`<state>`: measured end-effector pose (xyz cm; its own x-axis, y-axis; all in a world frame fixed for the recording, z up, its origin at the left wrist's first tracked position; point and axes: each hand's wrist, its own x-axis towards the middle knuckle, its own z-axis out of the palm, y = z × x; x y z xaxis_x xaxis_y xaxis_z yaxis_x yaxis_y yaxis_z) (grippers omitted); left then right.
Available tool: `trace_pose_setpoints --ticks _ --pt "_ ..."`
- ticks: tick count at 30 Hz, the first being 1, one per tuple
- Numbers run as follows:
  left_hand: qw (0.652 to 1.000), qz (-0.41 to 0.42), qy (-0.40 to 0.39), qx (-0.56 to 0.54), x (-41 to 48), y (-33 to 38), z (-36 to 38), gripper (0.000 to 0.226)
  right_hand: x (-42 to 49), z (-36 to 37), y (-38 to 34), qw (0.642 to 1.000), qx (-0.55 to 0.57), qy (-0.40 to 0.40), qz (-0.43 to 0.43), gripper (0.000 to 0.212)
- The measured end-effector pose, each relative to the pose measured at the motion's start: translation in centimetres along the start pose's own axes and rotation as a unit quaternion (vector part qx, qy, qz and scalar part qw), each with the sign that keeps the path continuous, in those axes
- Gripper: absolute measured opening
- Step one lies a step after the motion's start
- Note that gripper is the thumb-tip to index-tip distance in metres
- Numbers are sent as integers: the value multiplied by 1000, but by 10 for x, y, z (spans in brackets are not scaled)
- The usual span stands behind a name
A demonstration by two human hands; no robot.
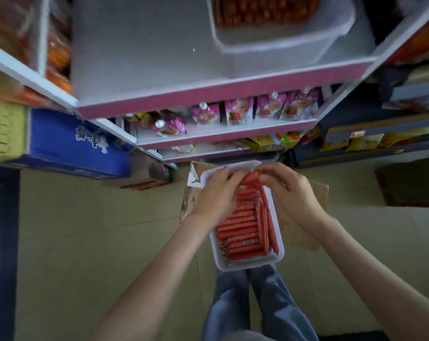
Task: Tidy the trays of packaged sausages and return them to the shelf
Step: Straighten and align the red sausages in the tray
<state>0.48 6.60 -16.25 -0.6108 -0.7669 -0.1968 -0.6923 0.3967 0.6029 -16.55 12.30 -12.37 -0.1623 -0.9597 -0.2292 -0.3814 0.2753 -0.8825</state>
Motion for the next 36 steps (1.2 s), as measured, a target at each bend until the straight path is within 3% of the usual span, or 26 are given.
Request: trace_pose_setpoints --ticks 5,7,11,15,18,20,24,26,27,30,34,36 --pt "995 49 81 -19 -13 73 -109 41 -5 -50 -118 993 81 63 -52 13" --pt "994 59 87 -34 -25 95 -147 37 -13 -66 -148 984 142 80 -64 15" --pt "980 24 97 -173 -45 119 -202 13 -18 -92 -174 959 245 130 -60 24" --pt "915 -3 160 -370 -55 139 -233 9 -20 -104 -207 927 337 158 -51 28" --pt "833 35 224 -505 -54 160 -245 9 -24 -106 -228 913 369 152 -86 26" --pt "802 68 230 -548 -53 172 -247 14 -26 -107 -235 912 375 135 -98 27" --pt "821 139 234 -502 -54 197 -248 18 -28 -107 -239 951 270 118 -99 18" --pt "860 146 269 -408 -54 202 -251 13 -34 -110 -245 970 159 135 -127 2" --pt "890 147 293 -317 -53 202 -253 10 -39 -111 -250 969 124 144 -156 8" --pt "925 164 331 -85 -51 198 -254 11 -55 -113 -272 949 69 143 -273 21" --pt "921 193 338 8 -52 197 -253 27 -61 -105 -283 882 -104 169 -427 23" --pt "914 200 351 35 -53 199 -254 33 -59 -104 -283 869 -106 195 -443 17"
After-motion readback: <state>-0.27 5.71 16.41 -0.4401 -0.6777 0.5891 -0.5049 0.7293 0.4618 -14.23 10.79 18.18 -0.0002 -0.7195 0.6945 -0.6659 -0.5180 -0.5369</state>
